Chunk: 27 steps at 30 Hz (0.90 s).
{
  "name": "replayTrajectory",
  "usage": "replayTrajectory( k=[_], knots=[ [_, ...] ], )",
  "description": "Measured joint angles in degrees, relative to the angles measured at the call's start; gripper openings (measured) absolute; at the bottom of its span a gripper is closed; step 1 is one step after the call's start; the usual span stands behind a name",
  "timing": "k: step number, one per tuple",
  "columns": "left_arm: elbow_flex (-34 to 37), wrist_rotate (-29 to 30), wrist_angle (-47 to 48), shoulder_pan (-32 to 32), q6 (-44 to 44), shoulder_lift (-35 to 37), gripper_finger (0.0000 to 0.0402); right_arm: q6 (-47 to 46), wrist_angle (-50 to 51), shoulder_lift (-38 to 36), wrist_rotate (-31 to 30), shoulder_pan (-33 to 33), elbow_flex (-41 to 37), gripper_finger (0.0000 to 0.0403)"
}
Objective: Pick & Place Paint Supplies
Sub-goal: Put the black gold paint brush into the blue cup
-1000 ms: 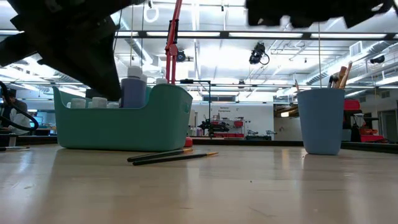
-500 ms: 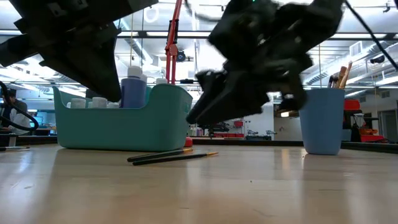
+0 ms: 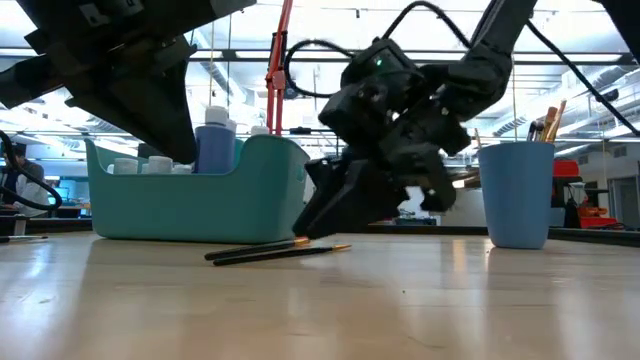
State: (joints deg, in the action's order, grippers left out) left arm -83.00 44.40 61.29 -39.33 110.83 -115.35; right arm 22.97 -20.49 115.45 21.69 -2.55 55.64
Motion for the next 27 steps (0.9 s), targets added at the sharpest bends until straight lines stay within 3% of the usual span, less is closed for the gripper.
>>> replayTrajectory(
  k=[5, 12, 17, 21, 27],
  knots=[
    [0.00, 0.09, -0.32, 0.02, -0.11, 0.00, 0.0018, 0.05, -0.32, 2.12, -0.37, 1.03, -0.02, 0.0117],
    [0.00, 0.07, -0.50, 0.00, -0.17, 0.00, 0.0018, 0.65, -0.99, 4.00, 5.78, 2.28, 0.17, 0.0116],
    [0.00, 0.03, -0.67, 0.00, -0.20, -0.02, 0.0018, 3.69, -1.38, 4.07, 5.92, 1.99, 0.11, 0.0112],
    [0.00, 0.00, -0.73, 0.00, -0.20, -0.02, 0.0018, 6.16, 0.32, 4.01, 5.75, 1.56, 0.17, 0.0085],
    [0.00, -0.08, -0.76, 0.00, -0.20, -0.02, 0.0018, 7.26, 1.55, 3.99, 6.03, 1.49, 0.17, 0.0012]
  ],
)
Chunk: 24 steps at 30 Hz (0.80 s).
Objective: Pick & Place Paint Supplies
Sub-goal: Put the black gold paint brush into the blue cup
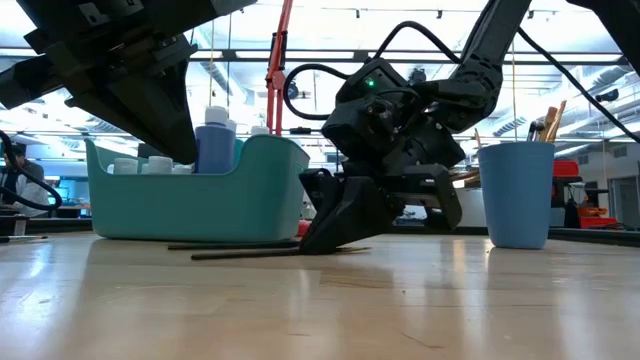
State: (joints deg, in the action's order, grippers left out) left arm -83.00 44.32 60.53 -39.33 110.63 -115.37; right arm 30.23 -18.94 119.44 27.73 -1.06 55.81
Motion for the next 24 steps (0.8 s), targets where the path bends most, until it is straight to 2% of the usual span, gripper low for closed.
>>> replayTrajectory(
  k=[7, 13, 15, 20, 24],
  knots=[
    [0.00, 0.00, -0.02, 0.00, -0.02, 0.00, 0.0018, -2.34, 0.40, -0.41, 1.47, -0.13, -0.14, 0.0012],
    [-0.02, -0.01, -0.04, -0.02, -0.02, 0.00, 0.0018, -3.04, 6.89, -5.68, 1.35, -1.23, -0.61, 0.0006],
    [-0.02, 0.00, -0.05, -0.02, -0.02, 0.00, 0.0018, -1.96, 9.12, -8.55, -0.30, -2.10, -0.50, 0.0005],
    [-0.02, -0.02, -0.20, -0.02, -0.02, 0.00, 0.0018, 1.60, 16.96, -14.07, -9.34, -5.14, -0.44, 0.0004],
    [-0.02, -0.02, -0.64, -0.02, -0.02, 0.00, 0.0018, 2.16, 17.41, -15.63, -10.14, -6.71, -0.37, 0.0004]
  ],
)
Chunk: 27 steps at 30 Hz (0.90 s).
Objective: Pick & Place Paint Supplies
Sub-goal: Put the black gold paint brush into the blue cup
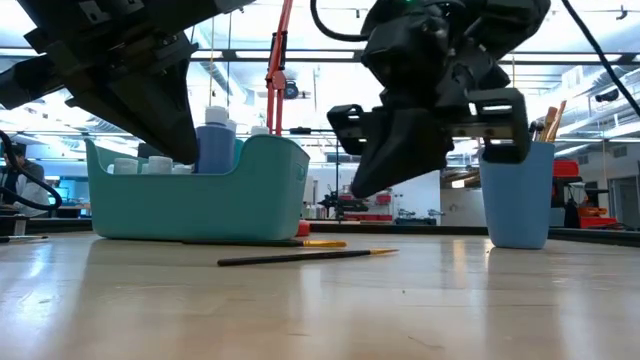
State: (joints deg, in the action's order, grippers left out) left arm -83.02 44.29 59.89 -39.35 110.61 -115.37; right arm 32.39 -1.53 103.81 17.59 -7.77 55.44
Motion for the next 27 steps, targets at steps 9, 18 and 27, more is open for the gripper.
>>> replayTrajectory(
  k=[9, 18, 27],
  knots=[
    [0.00, 0.02, -1.17, 0.00, -0.52, 0.00, 0.0018, -1.63, -13.55, 3.78, 10.61, -0.35, 0.00, 0.0050],
    [0.00, 0.06, -2.06, 0.02, -1.55, 0.00, 0.0018, -1.76, -25.43, 13.14, 10.50, -0.20, 0.09, 0.0140],
    [0.00, 1.31, -4.46, 0.02, -4.35, 0.00, 0.0018, -6.45, -44.63, 23.66, 13.54, 0.23, 0.11, 0.0173]
  ],
)
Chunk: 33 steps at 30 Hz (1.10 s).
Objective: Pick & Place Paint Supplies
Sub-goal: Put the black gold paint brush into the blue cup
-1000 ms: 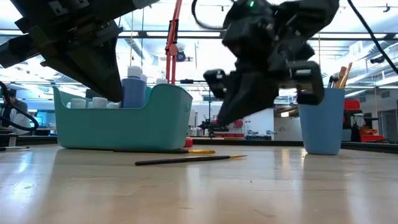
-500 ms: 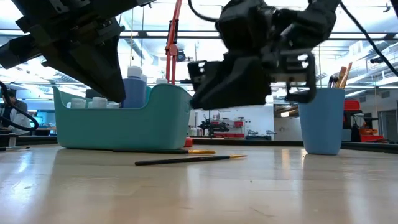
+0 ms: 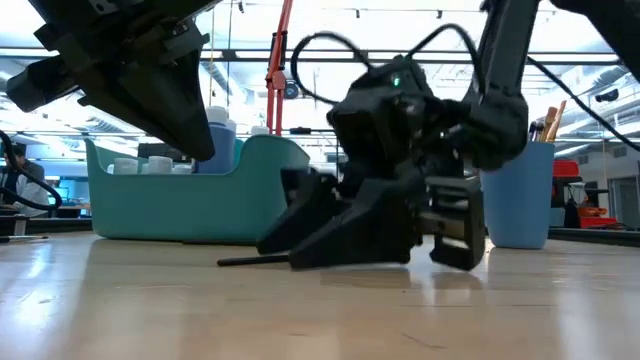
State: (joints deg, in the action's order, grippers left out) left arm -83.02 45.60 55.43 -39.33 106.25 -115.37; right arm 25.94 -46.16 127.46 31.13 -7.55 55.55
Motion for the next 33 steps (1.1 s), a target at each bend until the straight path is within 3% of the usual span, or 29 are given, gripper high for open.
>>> replayTrajectory(
  k=[13, 19, 23, 28, 33],
  knots=[
    [0.00, 0.26, -0.62, 0.00, -0.65, 0.00, 0.0018, -9.90, -5.77, 2.42, 4.74, 3.67, -0.04, 0.0169],
    [0.00, 0.26, -0.76, 0.00, -0.65, 0.00, 0.0018, -4.89, -0.60, 2.08, 2.11, 4.00, 0.20, 0.0169],
    [0.00, 0.29, -0.78, 0.00, -0.65, 0.00, 0.0018, -4.46, 0.26, 2.07, 3.63, 3.81, 0.22, 0.0161],
    [0.00, 1.19, -0.80, 0.00, -0.65, 0.00, 0.0018, -4.33, 1.01, 2.07, 4.42, 3.63, 0.17, 0.0124],
    [0.00, 1.29, -0.91, 0.00, -0.65, 0.00, 0.0018, -3.10, 1.98, 2.07, 4.68, 3.65, 0.17, 0.0045]
  ],
)
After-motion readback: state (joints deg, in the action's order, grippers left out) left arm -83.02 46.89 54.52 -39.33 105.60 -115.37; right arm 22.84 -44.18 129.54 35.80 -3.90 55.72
